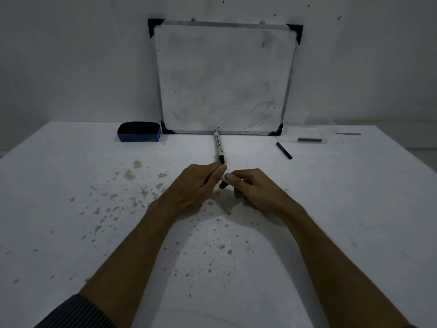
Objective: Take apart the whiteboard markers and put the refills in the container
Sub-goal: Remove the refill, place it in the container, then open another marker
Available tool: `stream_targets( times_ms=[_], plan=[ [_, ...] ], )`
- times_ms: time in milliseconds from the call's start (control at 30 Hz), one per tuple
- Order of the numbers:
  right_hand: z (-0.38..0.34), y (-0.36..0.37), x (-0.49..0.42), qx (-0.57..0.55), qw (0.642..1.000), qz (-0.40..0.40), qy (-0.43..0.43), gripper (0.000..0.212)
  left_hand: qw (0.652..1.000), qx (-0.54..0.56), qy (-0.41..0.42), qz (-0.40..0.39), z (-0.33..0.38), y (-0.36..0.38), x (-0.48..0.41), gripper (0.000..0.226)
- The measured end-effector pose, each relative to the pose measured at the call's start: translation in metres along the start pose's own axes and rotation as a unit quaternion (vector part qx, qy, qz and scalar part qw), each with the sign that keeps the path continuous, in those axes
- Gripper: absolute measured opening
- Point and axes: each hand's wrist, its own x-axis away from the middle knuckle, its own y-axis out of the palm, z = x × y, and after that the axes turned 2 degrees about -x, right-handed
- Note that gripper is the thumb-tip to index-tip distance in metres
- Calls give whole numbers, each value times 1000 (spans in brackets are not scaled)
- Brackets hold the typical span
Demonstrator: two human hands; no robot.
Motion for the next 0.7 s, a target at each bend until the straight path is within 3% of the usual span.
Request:
stream_targets(
  times_ms=[167, 267, 333, 533, 633, 700],
  plan=[
    [5, 10, 1, 102, 993, 40, -40, 37, 990, 14, -138, -14, 4, 10, -2, 55],
    [16, 10, -2, 230, 961, 105, -110, 41, 985, 29, -171, -5, 4, 12, -4, 57],
    [20, 6, 0, 253, 950, 126, -129, 41, 982, 33, -188, -9, 4, 12, -4, 59],
    [14, 3, -6, 205, 975, 73, -50, 38, 981, 96, -159, -50, 3, 9, 3, 48],
    [17, 4, -8, 207, 974, 64, -59, 35, 989, 46, -125, -61, 2, 10, 1, 40],
    [19, 4, -8, 216, 968, 83, -94, 31, 990, 30, -124, -61, 5, 12, -2, 47]
  ],
)
